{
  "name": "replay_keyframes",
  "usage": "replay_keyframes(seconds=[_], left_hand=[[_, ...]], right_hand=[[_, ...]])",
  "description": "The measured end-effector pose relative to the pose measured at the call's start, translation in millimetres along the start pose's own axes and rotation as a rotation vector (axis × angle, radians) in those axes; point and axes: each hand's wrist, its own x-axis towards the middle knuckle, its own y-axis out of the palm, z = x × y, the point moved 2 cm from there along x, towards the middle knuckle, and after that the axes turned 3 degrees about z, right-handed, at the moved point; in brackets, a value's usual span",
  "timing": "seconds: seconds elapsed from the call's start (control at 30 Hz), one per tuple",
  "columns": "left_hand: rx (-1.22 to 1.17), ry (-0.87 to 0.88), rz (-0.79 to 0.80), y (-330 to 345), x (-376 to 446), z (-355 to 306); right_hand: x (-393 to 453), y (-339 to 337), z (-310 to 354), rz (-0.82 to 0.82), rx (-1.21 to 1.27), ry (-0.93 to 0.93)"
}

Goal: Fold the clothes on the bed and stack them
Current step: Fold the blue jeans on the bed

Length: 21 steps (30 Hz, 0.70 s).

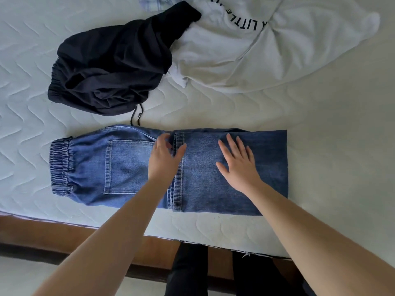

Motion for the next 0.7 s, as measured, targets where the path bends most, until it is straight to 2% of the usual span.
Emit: replay_keyframes(seconds=[0.1,0.23,0.47,0.6,0.7], left_hand=[[0.153,-0.025,0.003,6.8,17.9,-6.0],[0.213,-0.043,0.051,6.4,33.3,-8.2],[-0.039,0.042,0.083,-4.8,29.9,-8.6],[0.014,0.034,0.072,-1.6,32.2,-8.5],[0.006,0.017,0.084,1.1,34.9,-8.2]], right_hand=[[-0.7,-2.6,-2.9,-0.017,0.004,-0.019],[1.5,-11.5,-9.4,-0.083,0.002,-0.008],[21.2,-35.7,-12.9,-0.160,-0.031,-0.066],[28.2,-41.9,-17.8,-0.140,-0.063,-0.051],[25.4,-44.8,-20.8,-0.227,-0.076,-0.082]])
